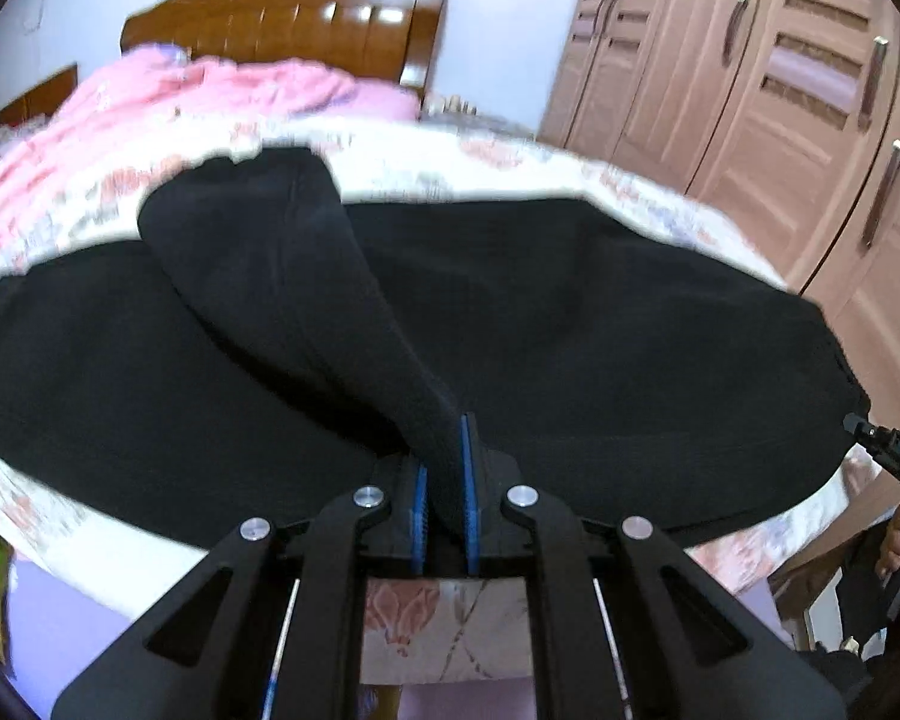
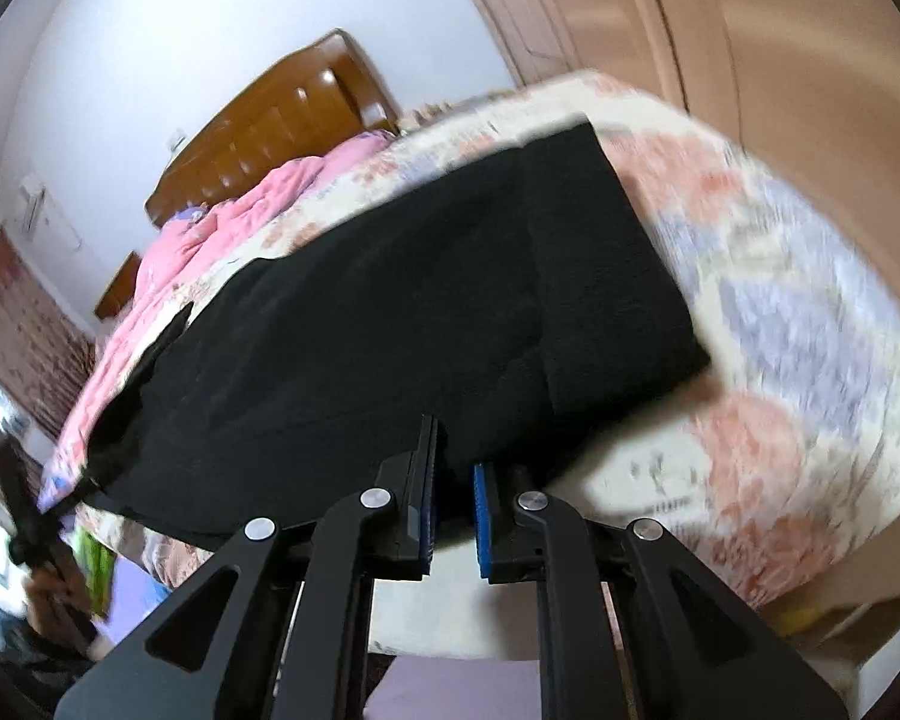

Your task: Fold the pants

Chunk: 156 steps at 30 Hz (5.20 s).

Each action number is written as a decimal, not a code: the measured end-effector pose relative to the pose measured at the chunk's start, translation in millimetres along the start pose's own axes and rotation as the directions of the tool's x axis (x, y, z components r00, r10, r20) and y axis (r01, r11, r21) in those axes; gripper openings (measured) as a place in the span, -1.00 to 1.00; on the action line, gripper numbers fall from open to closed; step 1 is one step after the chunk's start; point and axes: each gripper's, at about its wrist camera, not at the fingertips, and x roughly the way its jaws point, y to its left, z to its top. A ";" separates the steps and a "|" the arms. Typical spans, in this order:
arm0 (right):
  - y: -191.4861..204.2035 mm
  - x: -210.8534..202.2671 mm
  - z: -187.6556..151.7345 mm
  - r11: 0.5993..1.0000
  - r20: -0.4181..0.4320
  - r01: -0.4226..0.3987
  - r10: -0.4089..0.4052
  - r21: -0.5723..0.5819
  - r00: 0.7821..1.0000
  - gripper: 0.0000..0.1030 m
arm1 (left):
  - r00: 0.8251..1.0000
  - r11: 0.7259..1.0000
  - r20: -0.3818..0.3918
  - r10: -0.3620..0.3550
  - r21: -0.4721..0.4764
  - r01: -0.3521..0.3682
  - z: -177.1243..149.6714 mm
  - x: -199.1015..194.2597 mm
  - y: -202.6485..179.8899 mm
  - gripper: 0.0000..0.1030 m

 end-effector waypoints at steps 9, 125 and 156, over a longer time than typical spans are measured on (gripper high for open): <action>8.4 -17.5 2.5 1.000 0.029 -0.004 0.004 -0.021 1.000 -0.81 | 0.997 1.000 0.068 -0.024 -0.016 0.026 10.3 -28.9 -0.9 -0.83; 175.8 119.8 53.1 0.907 -0.184 -0.027 -0.056 -0.421 0.981 0.71 | 0.967 0.967 -0.033 0.253 -0.008 -0.253 188.3 81.1 95.5 -0.85; 385.6 122.4 -83.5 0.467 -0.390 -0.425 0.176 -0.775 0.904 0.65 | 0.975 0.771 0.219 0.020 -0.625 0.124 3.2 -28.2 275.8 -0.65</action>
